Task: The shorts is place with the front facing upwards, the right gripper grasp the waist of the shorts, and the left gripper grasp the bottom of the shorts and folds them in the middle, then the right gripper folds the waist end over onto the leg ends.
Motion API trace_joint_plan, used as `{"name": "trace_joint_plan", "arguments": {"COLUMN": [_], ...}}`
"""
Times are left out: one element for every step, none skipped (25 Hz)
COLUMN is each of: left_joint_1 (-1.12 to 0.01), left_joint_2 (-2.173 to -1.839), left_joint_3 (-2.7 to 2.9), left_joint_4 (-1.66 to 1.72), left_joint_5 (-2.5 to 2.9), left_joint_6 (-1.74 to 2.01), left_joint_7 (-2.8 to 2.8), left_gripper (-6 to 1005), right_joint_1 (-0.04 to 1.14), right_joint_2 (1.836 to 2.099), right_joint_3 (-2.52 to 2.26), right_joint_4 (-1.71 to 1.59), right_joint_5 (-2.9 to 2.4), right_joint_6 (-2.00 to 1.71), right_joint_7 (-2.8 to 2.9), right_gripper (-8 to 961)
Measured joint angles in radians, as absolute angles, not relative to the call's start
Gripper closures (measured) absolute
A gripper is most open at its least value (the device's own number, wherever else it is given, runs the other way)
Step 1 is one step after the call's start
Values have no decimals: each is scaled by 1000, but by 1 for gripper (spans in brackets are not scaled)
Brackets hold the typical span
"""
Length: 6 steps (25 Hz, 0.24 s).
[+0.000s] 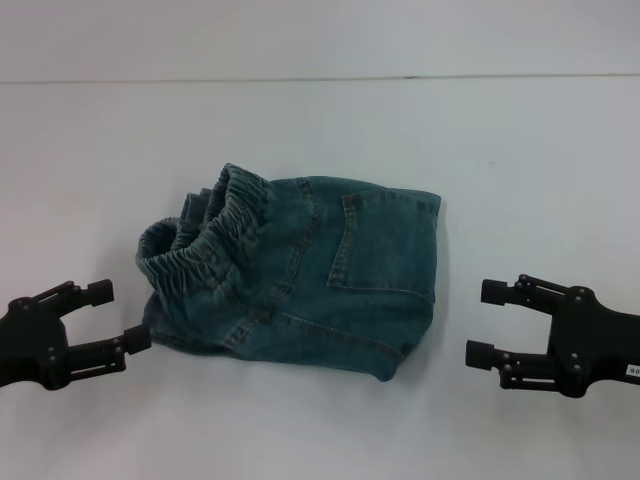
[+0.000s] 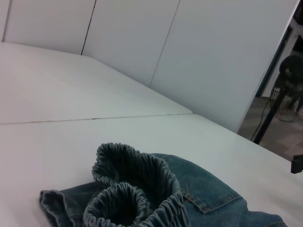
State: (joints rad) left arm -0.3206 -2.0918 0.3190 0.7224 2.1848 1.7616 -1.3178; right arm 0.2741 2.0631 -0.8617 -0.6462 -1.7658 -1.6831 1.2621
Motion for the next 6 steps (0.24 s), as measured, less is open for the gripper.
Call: {"name": "trace_joint_plan", "arguments": {"left_joint_1": [-321,-321,-321,-321,-321,-321], "left_joint_2": [-2092,-2092,-2092,-2092,-2092,-2092], "left_joint_3": [319,319,319,319,319,319], "left_joint_4": [722,722,722,722,723,723], "left_joint_5": [2185,2184,2183,2183,2183,2183], "left_joint_6": [1762,1762,1762,1762,1762,1762], "left_joint_7": [-1318,-1318,-1318,-1318,-1318,-1318], "left_gripper": [51,51,51,51,51,51], "right_joint_1": [274,274,275,275,276,277], "right_joint_2": [2063,2063,2063,2064,2064,2065], "right_joint_3": [-860,-859,-859,-859,-861,-862], "right_joint_4": [-646,-646,-646,-646,-646,-646], "right_joint_5": [-1766,-1766,-1766,-1766,-1766,-1766], "right_joint_6": [-1683,-1683,-1683,-1683,-1682,-1680], "right_joint_7": [1262,1262,1262,1262,1262,1262], "right_gripper": [28,28,28,28,28,28]}}
